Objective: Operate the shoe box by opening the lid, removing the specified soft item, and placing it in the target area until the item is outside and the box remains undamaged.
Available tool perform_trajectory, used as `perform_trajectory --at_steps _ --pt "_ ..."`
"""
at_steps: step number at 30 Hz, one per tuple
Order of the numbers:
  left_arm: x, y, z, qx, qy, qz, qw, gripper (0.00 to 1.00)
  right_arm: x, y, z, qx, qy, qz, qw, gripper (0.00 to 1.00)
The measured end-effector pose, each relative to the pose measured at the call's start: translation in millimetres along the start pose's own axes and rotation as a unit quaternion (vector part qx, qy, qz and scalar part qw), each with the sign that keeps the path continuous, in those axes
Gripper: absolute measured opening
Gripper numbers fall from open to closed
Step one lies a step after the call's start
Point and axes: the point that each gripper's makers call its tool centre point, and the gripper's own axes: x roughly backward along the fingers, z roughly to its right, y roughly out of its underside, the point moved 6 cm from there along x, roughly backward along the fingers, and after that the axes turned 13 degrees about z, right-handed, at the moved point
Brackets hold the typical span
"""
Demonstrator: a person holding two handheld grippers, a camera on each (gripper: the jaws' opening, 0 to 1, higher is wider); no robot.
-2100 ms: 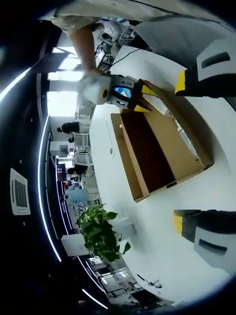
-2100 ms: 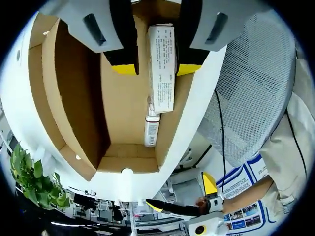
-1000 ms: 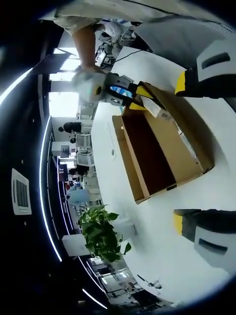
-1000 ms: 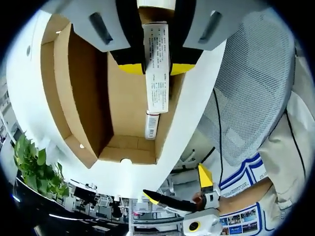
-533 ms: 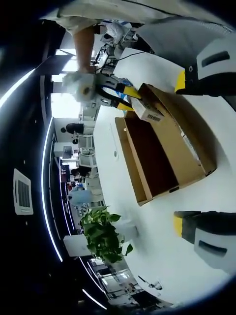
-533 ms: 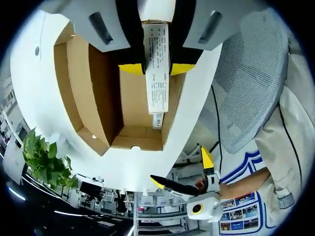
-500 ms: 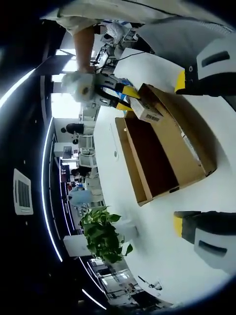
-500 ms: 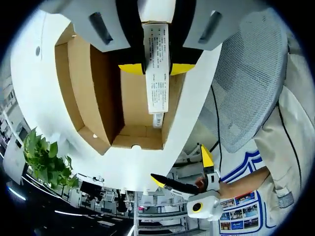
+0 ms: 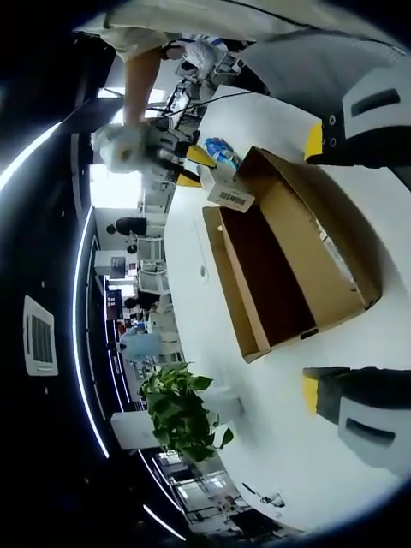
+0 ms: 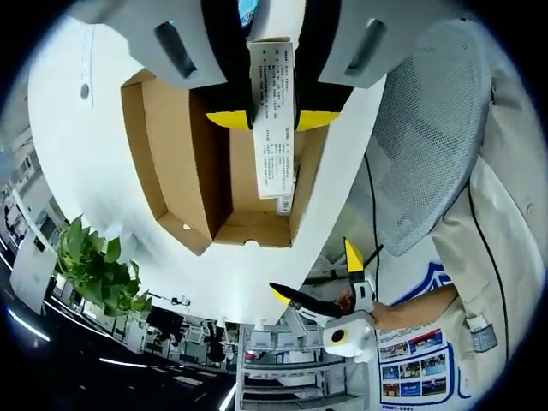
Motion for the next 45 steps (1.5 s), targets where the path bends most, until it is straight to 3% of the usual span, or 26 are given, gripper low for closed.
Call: perform_trajectory --at_steps 18,28,45 --pt "-12 4.4 2.8 -0.005 0.022 -0.007 0.9997 1.0 70 16.9 20 0.014 0.049 0.004 0.9987 0.15" --pt "-16 5.7 -0.5 -0.005 0.028 -0.008 0.9996 1.0 96 28.5 32 0.014 0.07 -0.002 0.9974 0.15" --pt "-16 2.3 6.8 -0.008 0.036 -0.018 0.9992 1.0 139 70.0 56 0.02 0.096 -0.045 0.9942 0.16"
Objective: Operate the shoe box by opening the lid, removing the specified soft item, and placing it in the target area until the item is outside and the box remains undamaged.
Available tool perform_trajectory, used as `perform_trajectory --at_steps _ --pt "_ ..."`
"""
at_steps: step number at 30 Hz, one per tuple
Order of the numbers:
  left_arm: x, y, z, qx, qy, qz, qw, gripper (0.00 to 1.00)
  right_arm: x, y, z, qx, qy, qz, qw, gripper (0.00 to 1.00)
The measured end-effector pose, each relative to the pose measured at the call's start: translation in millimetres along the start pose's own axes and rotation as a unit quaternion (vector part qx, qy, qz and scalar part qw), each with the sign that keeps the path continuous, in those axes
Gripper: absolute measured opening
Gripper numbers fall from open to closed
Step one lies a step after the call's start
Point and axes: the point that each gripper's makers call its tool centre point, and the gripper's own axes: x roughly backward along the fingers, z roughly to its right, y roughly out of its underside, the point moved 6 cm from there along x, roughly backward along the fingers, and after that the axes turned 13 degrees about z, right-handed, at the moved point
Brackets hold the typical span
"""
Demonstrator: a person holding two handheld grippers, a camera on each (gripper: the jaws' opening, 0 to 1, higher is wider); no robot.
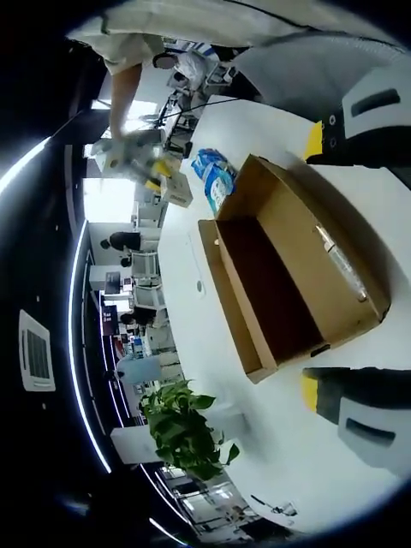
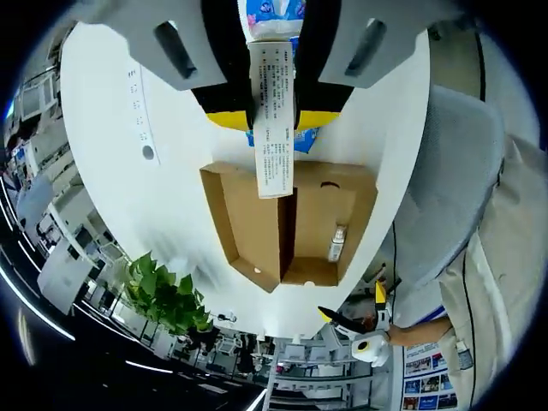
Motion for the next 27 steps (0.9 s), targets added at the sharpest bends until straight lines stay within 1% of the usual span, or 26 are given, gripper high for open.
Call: perform_trajectory --at_steps 3,12,16,22,27 --pt "-1 3.4 -2.6 0.001 0.0 -0.003 1.0 1.0 5 10.2 6 -0.004 0.005 -0.009 0.9999 0.16" --pt "-3 9.6 -8.9 0.002 -0.001 -0.005 1.0 1.0 16 32.3 15 -0.009 0.012 -0.032 0.9994 0.16" --pt "-3 12.5 -9.9 0.001 -0.002 -0.008 1.0 1.0 22 47.6 24 -0.01 0.015 -0.044 0.9989 0.16" --pt "-3 14.3 -11.3 0.003 -0.005 -0.011 0.9999 0.99 27 68.4 30 -0.018 0.019 -0.062 0.9977 0.16" --pt "-3 14.7 -10.3 0.002 -0.006 -0.013 0.9999 0.99 29 82.0 34 -0.02 0.018 -0.074 0.9969 0.16"
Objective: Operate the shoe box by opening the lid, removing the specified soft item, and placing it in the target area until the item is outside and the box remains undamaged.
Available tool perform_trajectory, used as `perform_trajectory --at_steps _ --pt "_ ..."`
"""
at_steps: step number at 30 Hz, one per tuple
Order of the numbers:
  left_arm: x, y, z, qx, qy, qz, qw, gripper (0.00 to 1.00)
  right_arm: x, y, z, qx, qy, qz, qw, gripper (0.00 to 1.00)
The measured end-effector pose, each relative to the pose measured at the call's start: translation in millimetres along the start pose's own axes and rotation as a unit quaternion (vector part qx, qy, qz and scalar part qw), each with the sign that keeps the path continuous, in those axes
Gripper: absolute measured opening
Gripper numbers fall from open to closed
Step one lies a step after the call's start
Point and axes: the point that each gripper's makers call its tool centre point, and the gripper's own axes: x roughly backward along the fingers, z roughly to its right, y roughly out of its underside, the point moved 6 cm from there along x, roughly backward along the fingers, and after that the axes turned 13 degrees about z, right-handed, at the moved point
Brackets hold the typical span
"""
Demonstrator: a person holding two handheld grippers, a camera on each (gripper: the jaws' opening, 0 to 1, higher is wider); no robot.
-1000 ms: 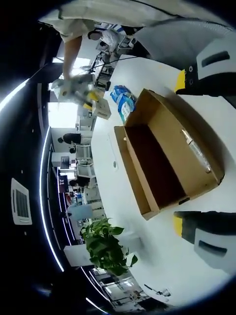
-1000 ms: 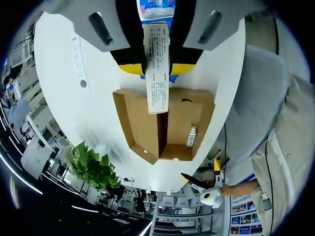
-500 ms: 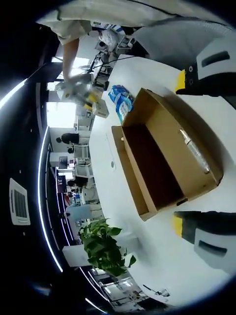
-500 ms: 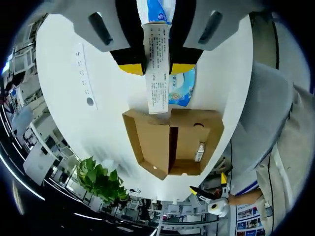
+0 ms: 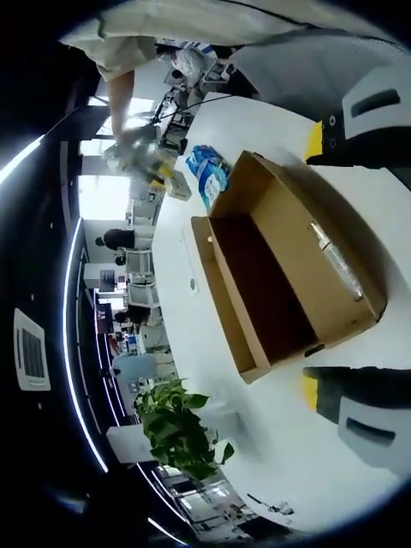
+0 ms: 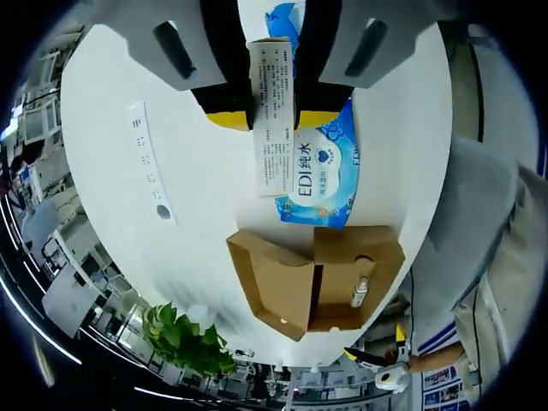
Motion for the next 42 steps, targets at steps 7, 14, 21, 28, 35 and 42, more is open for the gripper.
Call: perform_trajectory --at_steps 7,14,21,28,35,42 --pt "-1 1.6 -1.0 0.003 -0.003 -0.002 1.0 0.99 -2 21.3 8 -0.012 0.0 -0.016 0.9998 0.16" --pt "0 2.9 -2.1 0.004 -0.01 -0.005 0.9999 0.99 -4 42.4 15 -0.023 0.002 -0.032 0.9992 0.16" --pt "-1 4.8 -4.5 0.006 -0.011 -0.012 0.9998 0.98 -7 62.7 21 -0.033 0.001 -0.05 0.9982 0.16" --pt "-2 3.6 -2.6 0.007 -0.012 -0.019 0.9997 0.98 -11 80.0 24 -0.037 -0.004 -0.07 0.9969 0.16" --pt "-3 3.4 -3.4 0.009 -0.014 -0.022 0.9996 0.98 -10 90.1 26 -0.03 -0.009 -0.088 0.9956 0.16" --pt "-1 1.3 -0.9 0.01 -0.017 -0.02 0.9996 0.98 -8 102.7 26 -0.016 -0.015 -0.116 0.993 0.16"
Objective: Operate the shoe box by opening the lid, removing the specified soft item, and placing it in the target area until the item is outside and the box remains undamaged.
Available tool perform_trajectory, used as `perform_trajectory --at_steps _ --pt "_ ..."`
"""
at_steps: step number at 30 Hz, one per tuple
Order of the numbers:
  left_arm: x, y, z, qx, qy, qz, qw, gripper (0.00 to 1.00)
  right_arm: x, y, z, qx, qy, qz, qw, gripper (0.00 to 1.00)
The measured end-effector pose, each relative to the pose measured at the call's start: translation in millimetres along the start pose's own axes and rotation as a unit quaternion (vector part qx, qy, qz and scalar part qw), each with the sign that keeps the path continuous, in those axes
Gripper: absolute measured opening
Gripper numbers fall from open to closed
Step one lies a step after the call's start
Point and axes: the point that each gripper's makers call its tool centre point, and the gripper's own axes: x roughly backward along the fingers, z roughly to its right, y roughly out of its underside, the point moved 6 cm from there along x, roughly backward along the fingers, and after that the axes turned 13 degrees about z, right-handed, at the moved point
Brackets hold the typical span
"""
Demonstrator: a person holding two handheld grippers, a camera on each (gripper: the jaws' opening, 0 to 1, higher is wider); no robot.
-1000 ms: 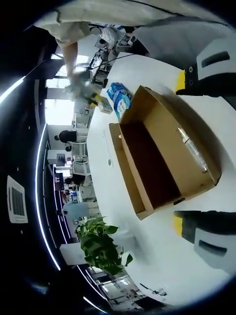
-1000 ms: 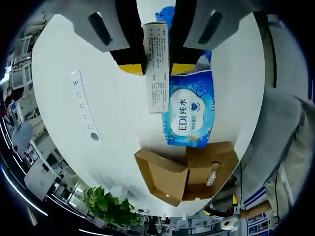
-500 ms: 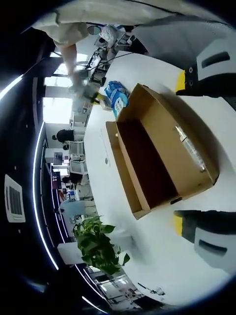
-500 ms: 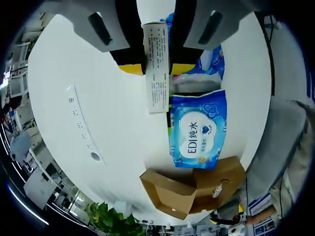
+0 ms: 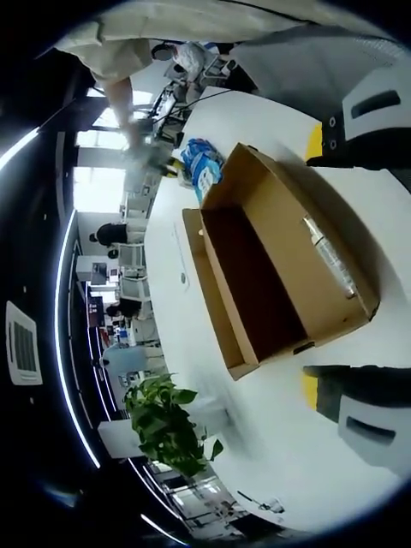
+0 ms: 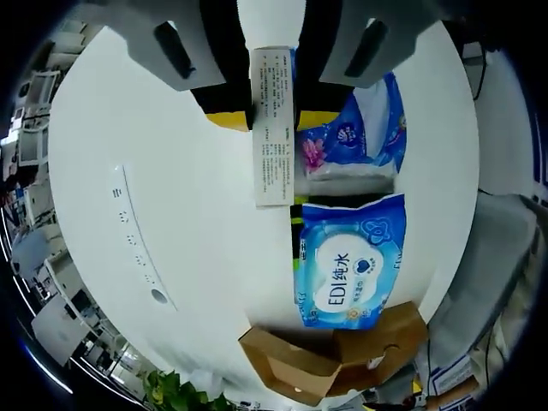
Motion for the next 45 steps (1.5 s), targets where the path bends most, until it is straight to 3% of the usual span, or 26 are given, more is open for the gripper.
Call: perform_trajectory --at_steps 27,40,45 --pt "3 3.0 -2.8 0.005 0.002 0.01 0.9999 0.97 3 1.3 7 0.047 0.009 -0.032 0.9984 0.17" --pt "1 3.6 -9.5 -0.002 0.012 0.006 0.9999 0.93 17 -1.5 5 0.041 0.045 -0.031 0.9977 0.39" --pt "1 1.0 -11.4 -0.01 0.017 0.0 0.9998 0.88 23 -5.9 1 0.032 0.061 -0.025 0.9973 0.43"
